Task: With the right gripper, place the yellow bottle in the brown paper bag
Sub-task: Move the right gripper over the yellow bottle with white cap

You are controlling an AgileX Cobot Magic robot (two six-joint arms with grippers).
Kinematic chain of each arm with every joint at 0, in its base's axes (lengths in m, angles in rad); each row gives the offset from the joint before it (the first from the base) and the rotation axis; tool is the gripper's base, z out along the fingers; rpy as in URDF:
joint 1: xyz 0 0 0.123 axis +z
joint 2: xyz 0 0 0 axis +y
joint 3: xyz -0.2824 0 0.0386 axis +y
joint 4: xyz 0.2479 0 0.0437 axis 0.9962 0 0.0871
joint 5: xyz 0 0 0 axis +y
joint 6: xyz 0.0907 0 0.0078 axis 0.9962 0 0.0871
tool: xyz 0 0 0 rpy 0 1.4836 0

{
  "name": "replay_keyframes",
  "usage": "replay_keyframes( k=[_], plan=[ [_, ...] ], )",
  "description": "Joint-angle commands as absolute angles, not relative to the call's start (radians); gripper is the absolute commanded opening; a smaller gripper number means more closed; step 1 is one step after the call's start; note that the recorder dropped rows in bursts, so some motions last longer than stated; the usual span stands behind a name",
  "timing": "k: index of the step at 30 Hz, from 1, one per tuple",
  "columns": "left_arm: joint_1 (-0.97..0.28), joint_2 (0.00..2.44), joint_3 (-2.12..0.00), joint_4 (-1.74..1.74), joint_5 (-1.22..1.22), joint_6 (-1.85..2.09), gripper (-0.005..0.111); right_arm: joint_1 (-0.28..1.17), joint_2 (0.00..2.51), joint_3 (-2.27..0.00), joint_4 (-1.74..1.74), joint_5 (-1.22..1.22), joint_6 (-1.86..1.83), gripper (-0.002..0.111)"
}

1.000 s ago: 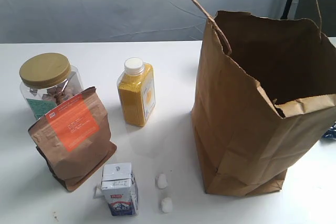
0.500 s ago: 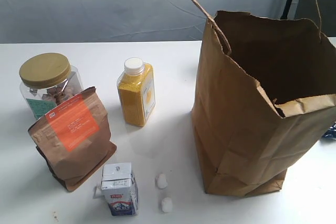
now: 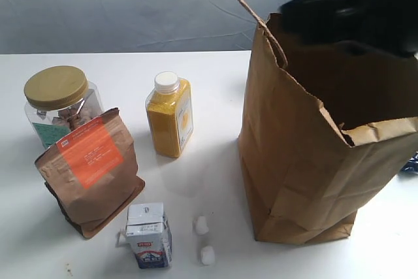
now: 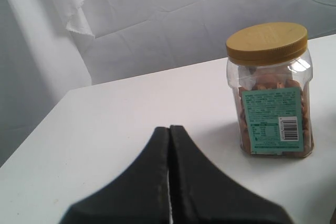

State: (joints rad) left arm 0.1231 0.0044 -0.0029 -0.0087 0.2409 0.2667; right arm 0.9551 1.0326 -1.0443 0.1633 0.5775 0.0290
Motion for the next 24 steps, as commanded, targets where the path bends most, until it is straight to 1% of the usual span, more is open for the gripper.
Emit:
replay_keyframes(
  k=[1,6,8,14,18,20,21,22,23,24],
  plan=[
    [0.117,0.000,0.000,-0.009,0.235,0.265,0.000,1.148,1.200,-1.145,-0.064,0.599,0.328,0.000],
    [0.117,0.000,0.000,-0.009,0.235,0.265,0.000,1.253,1.406,-1.287,-0.093,0.643,0.427,0.000],
    [0.117,0.000,0.000,-0.009,0.235,0.265,0.000,1.268,1.494,-1.343,-0.110,0.656,0.479,0.000],
    [0.117,0.000,0.000,-0.009,0.235,0.265,0.000,1.261,1.716,-1.537,-0.227,0.745,0.758,0.000],
    [0.117,0.000,0.000,-0.009,0.235,0.265,0.000,1.243,1.818,-1.656,-0.367,0.787,0.949,0.000],
    [0.117,0.000,0.000,-0.009,0.235,0.265,0.000,1.234,1.854,-1.709,-0.397,0.826,0.983,0.000],
    [0.117,0.000,0.000,-0.009,0.235,0.265,0.000,1.229,1.874,-1.737,-0.410,0.847,0.986,0.001],
    [0.117,0.000,0.000,-0.009,0.235,0.265,0.000,1.224,1.890,-1.761,-0.412,0.863,0.985,0.005],
    [0.117,0.000,0.000,-0.009,0.235,0.265,0.000,1.217,1.902,-1.780,-0.407,0.872,0.987,0.009],
    [0.117,0.000,0.000,-0.009,0.235,0.265,0.000,1.212,1.917,-1.796,-0.392,0.883,0.990,0.016]
  ],
)
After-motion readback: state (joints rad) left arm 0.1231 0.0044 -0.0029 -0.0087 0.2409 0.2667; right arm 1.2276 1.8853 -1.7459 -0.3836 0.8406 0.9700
